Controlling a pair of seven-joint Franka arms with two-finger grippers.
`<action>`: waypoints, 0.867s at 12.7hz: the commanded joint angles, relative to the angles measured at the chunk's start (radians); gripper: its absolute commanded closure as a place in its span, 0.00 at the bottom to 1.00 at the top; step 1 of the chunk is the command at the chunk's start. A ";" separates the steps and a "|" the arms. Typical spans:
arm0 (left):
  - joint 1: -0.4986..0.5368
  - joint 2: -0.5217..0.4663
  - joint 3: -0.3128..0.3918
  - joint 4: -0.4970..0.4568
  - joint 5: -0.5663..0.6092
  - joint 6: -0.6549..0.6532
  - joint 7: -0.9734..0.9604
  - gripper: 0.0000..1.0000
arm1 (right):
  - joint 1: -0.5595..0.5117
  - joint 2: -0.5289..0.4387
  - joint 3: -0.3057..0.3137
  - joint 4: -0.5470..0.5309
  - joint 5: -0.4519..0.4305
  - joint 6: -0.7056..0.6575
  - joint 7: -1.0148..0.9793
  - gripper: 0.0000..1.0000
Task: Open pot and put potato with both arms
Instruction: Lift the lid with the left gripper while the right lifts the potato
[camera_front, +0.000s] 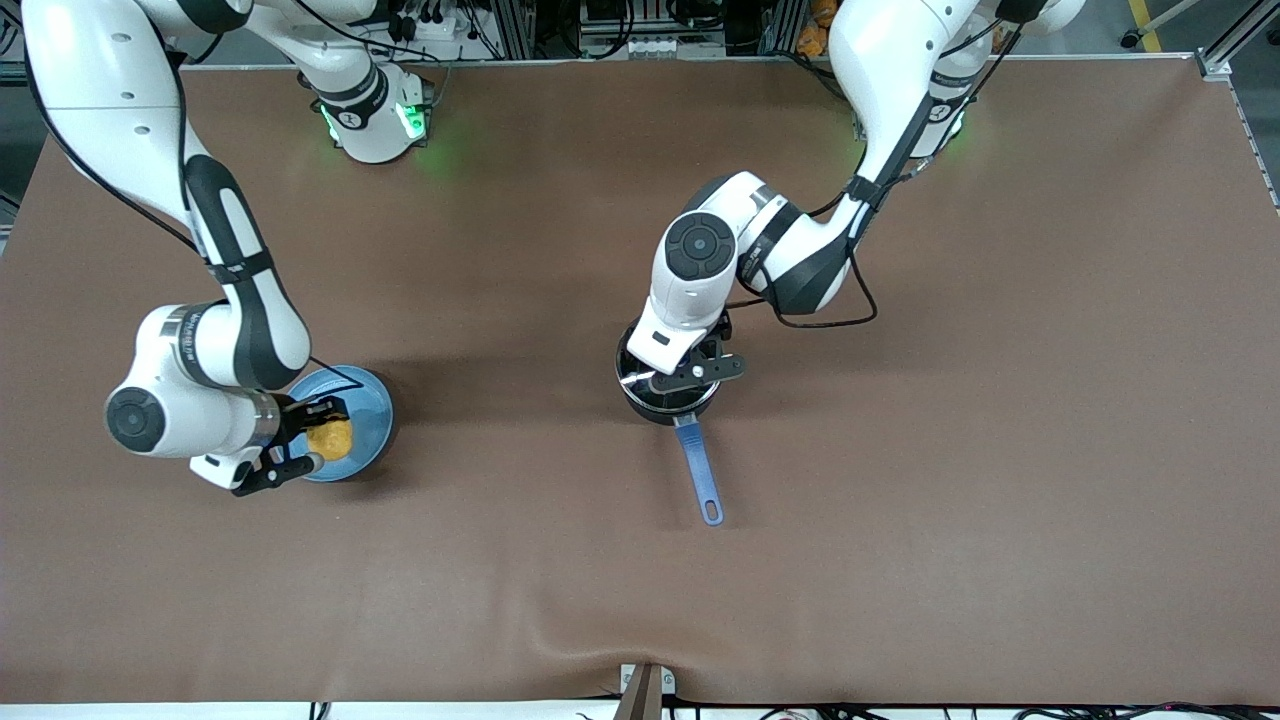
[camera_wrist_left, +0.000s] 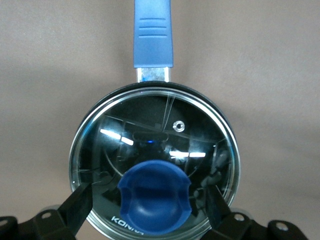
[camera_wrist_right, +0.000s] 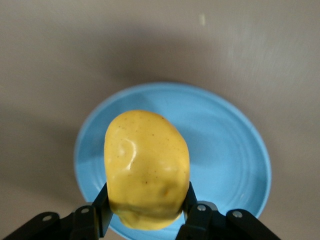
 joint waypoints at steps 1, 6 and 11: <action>-0.012 0.013 0.008 0.002 0.022 0.024 -0.046 0.00 | 0.007 -0.032 0.013 0.073 0.032 -0.057 -0.037 0.87; -0.012 0.016 0.006 0.002 0.019 0.024 -0.103 0.00 | 0.117 -0.090 0.030 0.086 0.035 -0.139 0.145 0.91; -0.013 0.019 0.005 -0.002 0.016 0.017 -0.128 0.32 | 0.224 -0.148 0.035 0.086 0.035 -0.193 0.348 0.98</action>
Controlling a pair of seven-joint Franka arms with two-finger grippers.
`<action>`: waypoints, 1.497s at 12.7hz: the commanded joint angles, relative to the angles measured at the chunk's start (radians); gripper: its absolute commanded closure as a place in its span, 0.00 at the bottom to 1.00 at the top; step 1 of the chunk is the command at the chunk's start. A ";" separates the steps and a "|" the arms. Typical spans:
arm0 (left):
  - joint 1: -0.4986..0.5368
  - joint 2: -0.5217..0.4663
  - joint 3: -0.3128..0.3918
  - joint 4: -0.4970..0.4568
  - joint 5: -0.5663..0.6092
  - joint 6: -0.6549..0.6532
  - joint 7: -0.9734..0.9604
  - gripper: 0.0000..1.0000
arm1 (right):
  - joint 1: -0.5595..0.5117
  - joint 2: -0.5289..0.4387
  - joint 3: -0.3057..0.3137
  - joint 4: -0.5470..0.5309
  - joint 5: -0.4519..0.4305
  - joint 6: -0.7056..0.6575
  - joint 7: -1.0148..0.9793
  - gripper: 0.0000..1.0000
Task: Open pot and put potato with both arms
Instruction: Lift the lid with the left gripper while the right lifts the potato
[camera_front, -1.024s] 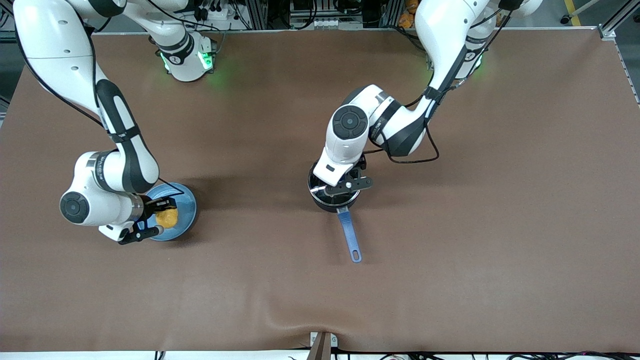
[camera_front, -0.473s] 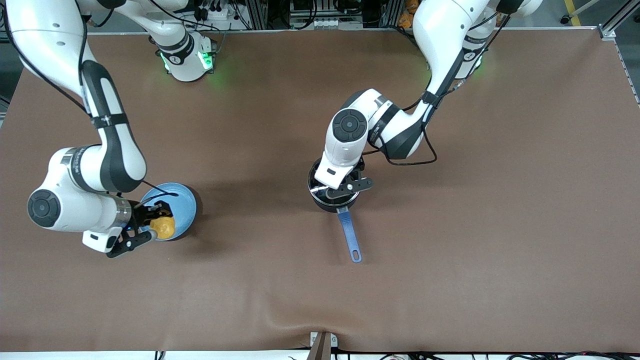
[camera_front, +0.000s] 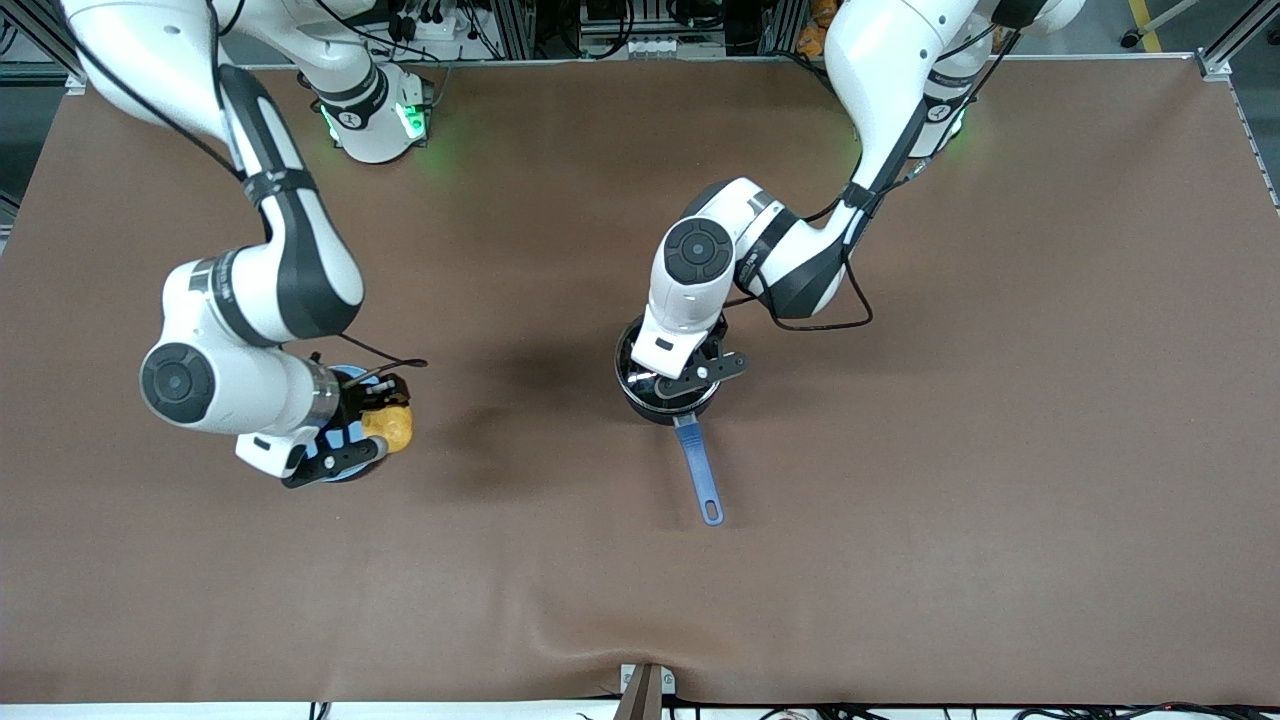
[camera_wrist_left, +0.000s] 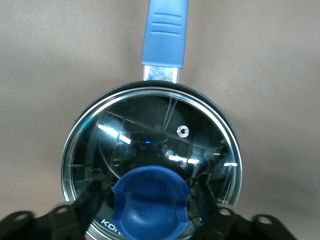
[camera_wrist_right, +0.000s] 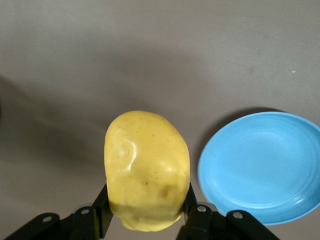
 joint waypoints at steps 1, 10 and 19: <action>-0.011 0.005 0.005 0.001 0.016 -0.002 -0.035 0.43 | 0.049 -0.036 -0.004 -0.012 0.015 -0.015 0.093 0.98; 0.051 -0.166 0.008 0.015 0.017 -0.128 -0.020 1.00 | 0.103 -0.050 -0.004 -0.014 0.015 -0.015 0.130 0.98; 0.442 -0.245 0.005 -0.115 0.028 -0.240 0.374 1.00 | 0.210 -0.056 -0.004 -0.014 0.018 0.023 0.274 0.98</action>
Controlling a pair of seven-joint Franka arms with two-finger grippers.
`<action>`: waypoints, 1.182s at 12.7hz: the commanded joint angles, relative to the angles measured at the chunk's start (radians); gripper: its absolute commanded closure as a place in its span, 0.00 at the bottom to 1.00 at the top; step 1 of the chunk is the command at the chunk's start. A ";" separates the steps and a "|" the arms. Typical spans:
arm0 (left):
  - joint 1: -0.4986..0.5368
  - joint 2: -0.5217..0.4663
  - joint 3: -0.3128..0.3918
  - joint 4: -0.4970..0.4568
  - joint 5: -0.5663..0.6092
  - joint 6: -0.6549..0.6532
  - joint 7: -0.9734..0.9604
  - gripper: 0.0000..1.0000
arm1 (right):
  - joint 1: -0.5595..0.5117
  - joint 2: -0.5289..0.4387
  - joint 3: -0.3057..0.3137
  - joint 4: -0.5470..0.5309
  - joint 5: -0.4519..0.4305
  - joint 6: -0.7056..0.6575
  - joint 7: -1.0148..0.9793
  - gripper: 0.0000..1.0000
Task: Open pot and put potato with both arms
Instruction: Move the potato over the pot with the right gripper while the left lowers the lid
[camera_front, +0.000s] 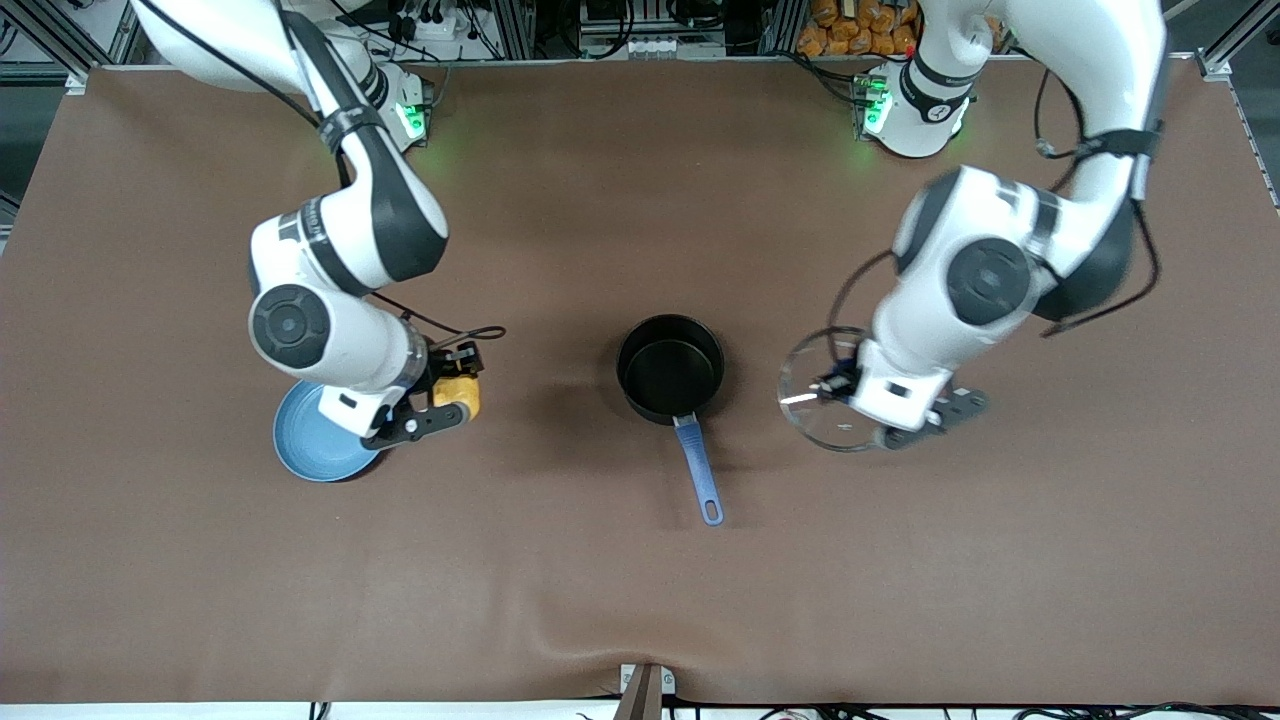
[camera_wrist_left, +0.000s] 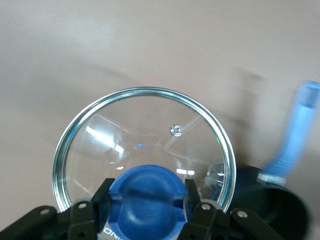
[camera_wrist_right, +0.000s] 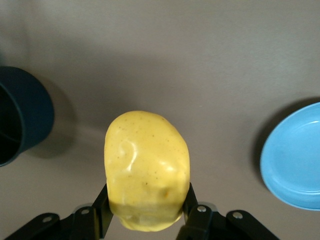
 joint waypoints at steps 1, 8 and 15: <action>0.091 -0.013 -0.015 -0.095 0.020 0.048 0.075 1.00 | 0.074 -0.019 -0.008 -0.017 0.014 0.046 0.101 1.00; 0.253 -0.002 -0.012 -0.374 0.054 0.433 0.243 1.00 | 0.275 0.086 -0.010 -0.013 0.010 0.326 0.406 1.00; 0.321 0.067 -0.015 -0.382 0.059 0.519 0.396 1.00 | 0.425 0.218 -0.010 -0.017 -0.002 0.603 0.492 1.00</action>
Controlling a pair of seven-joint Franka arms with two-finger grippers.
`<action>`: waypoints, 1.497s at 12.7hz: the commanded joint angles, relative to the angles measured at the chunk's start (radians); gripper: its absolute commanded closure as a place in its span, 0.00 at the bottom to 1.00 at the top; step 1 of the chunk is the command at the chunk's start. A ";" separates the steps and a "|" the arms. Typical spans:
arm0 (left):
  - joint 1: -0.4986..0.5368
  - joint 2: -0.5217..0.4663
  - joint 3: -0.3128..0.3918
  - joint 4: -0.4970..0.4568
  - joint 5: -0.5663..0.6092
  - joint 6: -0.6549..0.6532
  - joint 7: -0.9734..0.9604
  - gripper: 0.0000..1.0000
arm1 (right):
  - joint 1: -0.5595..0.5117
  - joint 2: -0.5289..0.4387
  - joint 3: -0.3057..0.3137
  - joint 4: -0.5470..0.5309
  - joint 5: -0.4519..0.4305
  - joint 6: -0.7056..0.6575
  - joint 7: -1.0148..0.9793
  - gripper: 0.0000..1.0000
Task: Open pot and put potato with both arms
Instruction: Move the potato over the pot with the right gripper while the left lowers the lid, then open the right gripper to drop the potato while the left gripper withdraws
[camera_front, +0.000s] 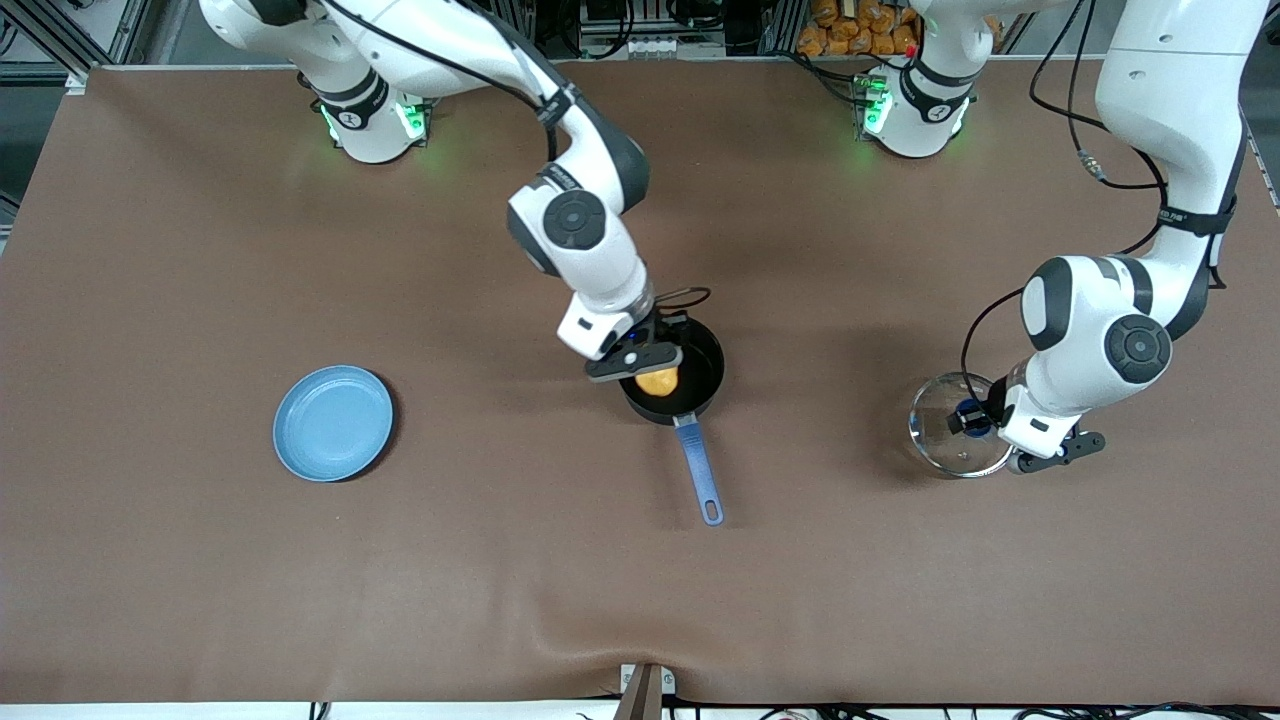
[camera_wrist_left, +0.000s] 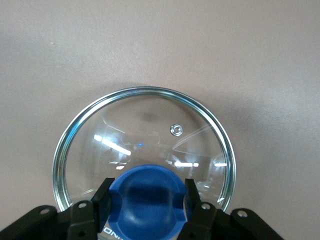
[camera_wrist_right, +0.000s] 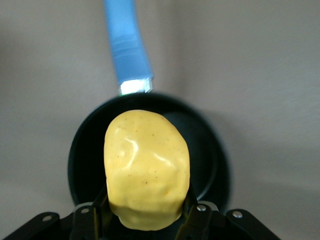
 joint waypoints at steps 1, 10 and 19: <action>0.001 -0.001 -0.014 -0.014 0.022 0.019 -0.001 1.00 | 0.032 0.026 -0.011 0.004 -0.003 0.012 0.013 1.00; -0.008 -0.036 -0.032 0.000 0.019 0.019 0.025 0.00 | 0.055 0.107 -0.011 0.007 0.003 0.100 0.017 1.00; -0.005 -0.334 -0.073 0.355 0.004 -0.552 0.022 0.00 | 0.066 0.147 -0.013 0.012 0.005 0.144 0.020 1.00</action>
